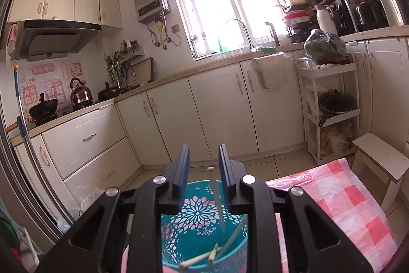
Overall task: Organize utensils
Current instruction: 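Return the right tool to the sticks and grasp another stick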
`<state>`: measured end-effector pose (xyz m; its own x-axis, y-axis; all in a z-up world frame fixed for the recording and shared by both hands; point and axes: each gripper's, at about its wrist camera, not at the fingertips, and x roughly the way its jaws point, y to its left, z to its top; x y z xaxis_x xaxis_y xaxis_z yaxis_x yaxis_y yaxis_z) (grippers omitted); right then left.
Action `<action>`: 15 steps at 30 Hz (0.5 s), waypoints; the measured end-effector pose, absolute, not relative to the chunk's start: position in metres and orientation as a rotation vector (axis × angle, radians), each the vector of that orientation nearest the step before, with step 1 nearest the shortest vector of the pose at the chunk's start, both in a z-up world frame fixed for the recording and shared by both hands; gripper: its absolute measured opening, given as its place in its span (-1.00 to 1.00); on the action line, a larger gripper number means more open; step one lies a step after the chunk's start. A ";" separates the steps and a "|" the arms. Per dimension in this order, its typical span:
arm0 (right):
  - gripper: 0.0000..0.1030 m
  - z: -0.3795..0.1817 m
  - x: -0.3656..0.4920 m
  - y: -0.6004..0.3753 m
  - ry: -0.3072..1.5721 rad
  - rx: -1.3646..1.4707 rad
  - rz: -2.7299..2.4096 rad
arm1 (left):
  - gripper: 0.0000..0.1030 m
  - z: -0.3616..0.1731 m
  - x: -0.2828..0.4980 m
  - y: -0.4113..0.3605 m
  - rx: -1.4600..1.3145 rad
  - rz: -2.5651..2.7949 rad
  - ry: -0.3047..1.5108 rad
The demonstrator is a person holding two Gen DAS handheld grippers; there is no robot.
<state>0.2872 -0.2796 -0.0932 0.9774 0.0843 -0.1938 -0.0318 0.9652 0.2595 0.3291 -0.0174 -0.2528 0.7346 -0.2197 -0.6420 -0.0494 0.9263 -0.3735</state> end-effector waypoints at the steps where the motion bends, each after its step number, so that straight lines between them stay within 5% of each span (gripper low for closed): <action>1: -0.49 -0.090 0.275 -0.280 0.193 0.254 0.065 | 0.52 -0.252 0.329 -0.018 -0.382 -0.093 0.743; 7: -0.23 -0.105 0.201 -0.284 0.244 0.192 0.057 | 0.58 -0.247 0.326 -0.024 -0.348 -0.080 0.726; 15: -0.22 -0.206 0.207 -0.283 0.668 0.167 0.054 | 0.61 -0.233 0.312 -0.032 -0.277 -0.054 0.716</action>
